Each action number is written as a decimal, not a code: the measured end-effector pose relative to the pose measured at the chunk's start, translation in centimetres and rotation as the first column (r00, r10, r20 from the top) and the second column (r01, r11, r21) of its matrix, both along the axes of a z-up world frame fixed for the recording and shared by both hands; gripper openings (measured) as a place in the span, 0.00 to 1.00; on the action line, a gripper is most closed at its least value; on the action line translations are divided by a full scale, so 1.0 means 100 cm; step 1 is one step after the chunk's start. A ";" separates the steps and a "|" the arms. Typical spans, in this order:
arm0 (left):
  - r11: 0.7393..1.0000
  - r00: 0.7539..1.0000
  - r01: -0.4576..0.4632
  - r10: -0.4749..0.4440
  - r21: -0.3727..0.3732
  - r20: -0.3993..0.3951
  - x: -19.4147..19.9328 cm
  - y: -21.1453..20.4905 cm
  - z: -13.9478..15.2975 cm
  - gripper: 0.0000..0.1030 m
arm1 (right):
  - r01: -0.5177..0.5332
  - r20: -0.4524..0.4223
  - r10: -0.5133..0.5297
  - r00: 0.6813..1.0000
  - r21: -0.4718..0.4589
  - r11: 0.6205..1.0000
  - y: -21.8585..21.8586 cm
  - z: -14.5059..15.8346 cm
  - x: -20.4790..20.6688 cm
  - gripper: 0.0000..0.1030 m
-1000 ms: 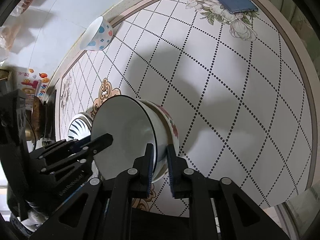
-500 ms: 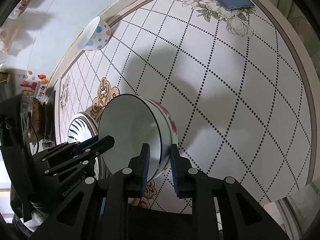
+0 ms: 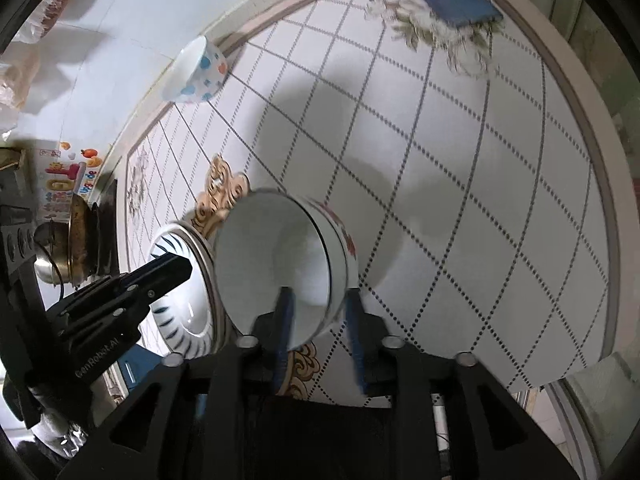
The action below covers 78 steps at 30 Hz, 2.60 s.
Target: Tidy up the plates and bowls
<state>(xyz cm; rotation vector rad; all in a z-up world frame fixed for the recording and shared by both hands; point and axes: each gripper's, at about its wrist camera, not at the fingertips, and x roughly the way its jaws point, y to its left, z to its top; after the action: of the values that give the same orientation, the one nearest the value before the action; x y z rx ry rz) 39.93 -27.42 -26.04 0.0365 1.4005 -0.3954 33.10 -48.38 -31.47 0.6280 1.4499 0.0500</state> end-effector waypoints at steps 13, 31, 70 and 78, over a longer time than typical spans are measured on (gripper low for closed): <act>0.955 0.956 -0.294 0.294 -0.023 0.000 0.155 0.068 -0.016 0.23 | -0.095 0.127 0.091 0.988 0.029 0.995 0.042 0.012 0.163 0.52; 0.919 0.911 -0.392 0.380 -0.045 -0.162 0.263 0.101 -0.105 0.22 | -0.067 0.091 0.065 0.994 0.020 0.998 0.077 -0.069 0.334 0.39; 0.992 0.988 -0.111 0.117 -0.059 0.100 0.076 0.032 0.020 0.08 | -0.104 0.160 0.109 0.981 -0.042 0.994 0.051 0.027 0.135 0.16; 0.997 0.997 -0.017 0.023 -0.076 0.079 0.015 0.005 0.022 0.08 | -0.049 0.150 0.058 0.987 -0.063 0.997 0.031 0.049 0.047 0.16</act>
<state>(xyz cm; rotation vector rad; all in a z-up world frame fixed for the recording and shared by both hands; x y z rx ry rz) 41.46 -26.93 -23.89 -0.0234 1.3053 -0.4256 37.81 -45.30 -26.59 0.5257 1.3161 0.0946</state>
